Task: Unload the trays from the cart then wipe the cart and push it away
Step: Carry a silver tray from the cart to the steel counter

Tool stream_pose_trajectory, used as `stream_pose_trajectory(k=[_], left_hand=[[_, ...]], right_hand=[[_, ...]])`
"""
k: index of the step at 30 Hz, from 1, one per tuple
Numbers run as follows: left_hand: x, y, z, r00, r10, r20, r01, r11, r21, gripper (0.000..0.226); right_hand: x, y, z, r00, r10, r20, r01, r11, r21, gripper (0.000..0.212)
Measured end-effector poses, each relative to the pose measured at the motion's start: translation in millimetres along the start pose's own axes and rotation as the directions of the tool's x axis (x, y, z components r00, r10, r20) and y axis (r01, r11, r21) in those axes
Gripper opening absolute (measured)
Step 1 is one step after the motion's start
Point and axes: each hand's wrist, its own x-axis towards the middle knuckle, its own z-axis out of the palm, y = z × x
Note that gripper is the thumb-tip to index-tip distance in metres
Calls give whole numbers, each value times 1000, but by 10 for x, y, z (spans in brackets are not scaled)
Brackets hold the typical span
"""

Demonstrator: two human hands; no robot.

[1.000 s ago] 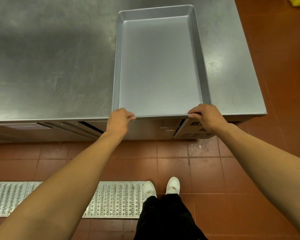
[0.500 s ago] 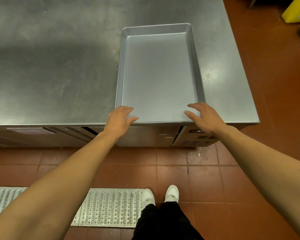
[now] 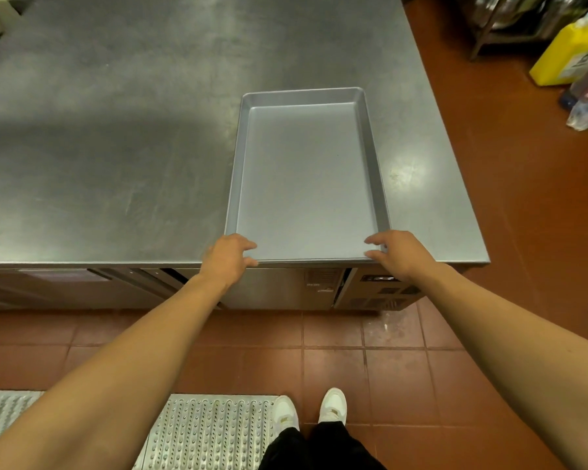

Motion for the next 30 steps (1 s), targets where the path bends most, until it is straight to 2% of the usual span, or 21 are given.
stream_pose_trajectory(k=[5,7,8,9,12,17,30], left_hand=[[-13,-110,145,992,-121,-35,120,992,-34,34],[-26,-128,156,990,-139,-32,139,990,-7,20],[-17,-144,186,988,-144,-58,145,989,21,39],[-44,-132,164,990,-136,-28,137,990,37,25],[-54,-149,174,993,-110,-48,114,990,77,28],[9,-162,190,990,-113,-81,123,985,121,14],[64,-181,178,992,-113,-62,124,971,205,18]], right_hand=[[21,100,97,999,34,18,-33,999,-42,33],[24,115,114,1000,22,11,-21,998,-64,30],[27,121,122,1000,17,12,-16,997,-76,27],[31,127,132,1000,10,16,-9,996,-88,25],[34,138,157,1000,12,22,-10,995,-101,26],[1,89,153,1000,20,-10,-21,994,-104,31],[6,53,166,997,76,-2,-76,994,-80,36]])
